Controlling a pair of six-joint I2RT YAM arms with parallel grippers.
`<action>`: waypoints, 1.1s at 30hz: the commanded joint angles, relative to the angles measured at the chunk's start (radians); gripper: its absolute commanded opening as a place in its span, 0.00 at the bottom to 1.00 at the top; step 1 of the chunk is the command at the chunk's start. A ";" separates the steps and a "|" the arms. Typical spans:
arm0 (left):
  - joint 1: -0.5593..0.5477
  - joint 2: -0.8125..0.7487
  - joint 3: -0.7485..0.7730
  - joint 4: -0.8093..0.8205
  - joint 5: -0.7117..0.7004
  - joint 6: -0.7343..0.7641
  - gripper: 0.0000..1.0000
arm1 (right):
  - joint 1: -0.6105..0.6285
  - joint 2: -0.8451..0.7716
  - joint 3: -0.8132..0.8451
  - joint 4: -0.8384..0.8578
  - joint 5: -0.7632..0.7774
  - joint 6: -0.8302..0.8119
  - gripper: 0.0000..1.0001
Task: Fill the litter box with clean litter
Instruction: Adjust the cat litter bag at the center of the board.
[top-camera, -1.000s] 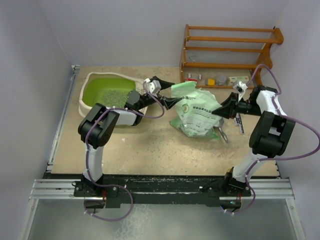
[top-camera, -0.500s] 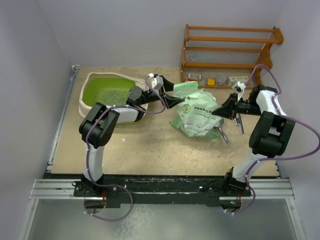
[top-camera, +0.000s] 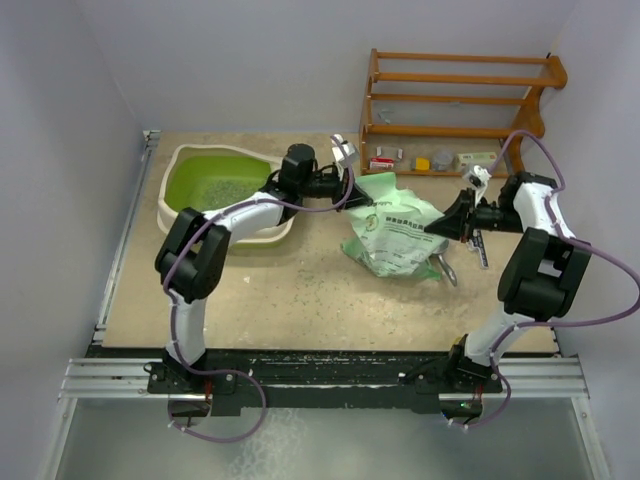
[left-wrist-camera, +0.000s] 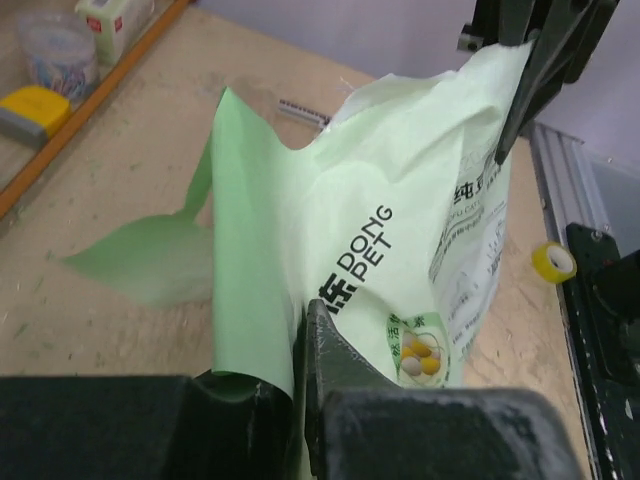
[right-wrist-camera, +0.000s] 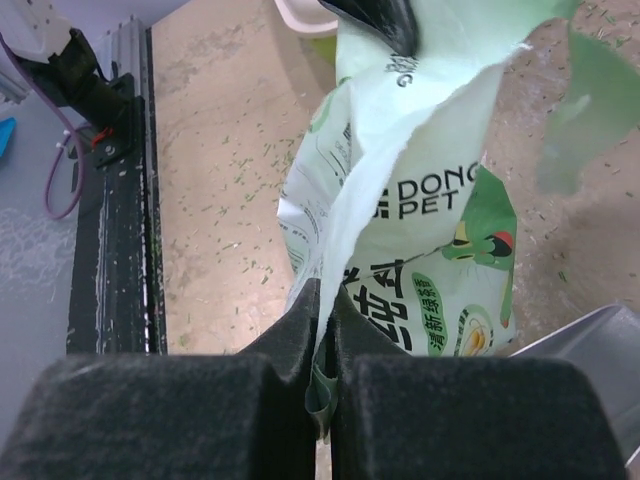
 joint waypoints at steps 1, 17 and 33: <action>-0.004 -0.201 0.019 -0.563 -0.147 0.273 0.03 | -0.038 -0.067 0.006 -0.035 0.032 0.056 0.00; -0.066 -0.292 -0.104 -0.611 -0.075 0.260 0.03 | -0.049 -0.037 -0.139 -0.071 0.180 -0.036 0.00; -0.090 -0.219 -0.530 0.748 -0.169 -0.281 0.70 | -0.048 -0.102 -0.173 -0.071 0.136 -0.071 0.00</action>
